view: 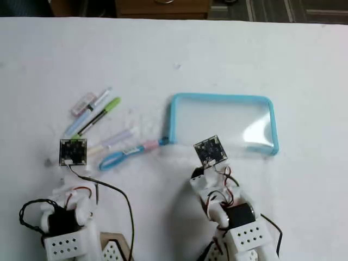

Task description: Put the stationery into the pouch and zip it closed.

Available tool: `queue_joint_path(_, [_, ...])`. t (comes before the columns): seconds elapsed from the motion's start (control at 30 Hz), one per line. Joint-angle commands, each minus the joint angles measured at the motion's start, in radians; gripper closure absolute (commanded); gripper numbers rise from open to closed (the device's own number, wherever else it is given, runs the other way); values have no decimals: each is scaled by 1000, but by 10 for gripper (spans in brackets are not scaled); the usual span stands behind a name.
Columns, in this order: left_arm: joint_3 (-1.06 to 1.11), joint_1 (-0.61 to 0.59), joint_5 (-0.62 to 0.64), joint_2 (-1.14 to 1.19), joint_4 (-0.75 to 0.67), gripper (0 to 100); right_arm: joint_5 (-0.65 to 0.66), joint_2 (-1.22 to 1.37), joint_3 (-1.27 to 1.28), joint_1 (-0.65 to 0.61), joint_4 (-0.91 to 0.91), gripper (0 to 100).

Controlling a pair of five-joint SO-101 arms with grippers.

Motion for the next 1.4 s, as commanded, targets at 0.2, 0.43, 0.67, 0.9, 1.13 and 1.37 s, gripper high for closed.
queue_joint_path(0.2, [-3,8,5,-7,6,965,-3,-8,9,5,4,981])
queue_joint_path(0.43, [-3,8,2,-7,6,965,-3,-8,9,5,4,981])
queue_joint_path(0.67, [-3,7,0,-7,6,965,-3,-8,9,4,4,981])
queue_joint_path(0.9, [-23,-61,-183,-12,0,965,5,-8,9,-19,1,981])
queue_joint_path(1.13, [-20,-62,-181,-12,0,965,3,-8,9,-21,-1,981])
queue_joint_path(1.37, [-3,-62,-181,-12,-6,965,3,-8,9,-21,-1,981])
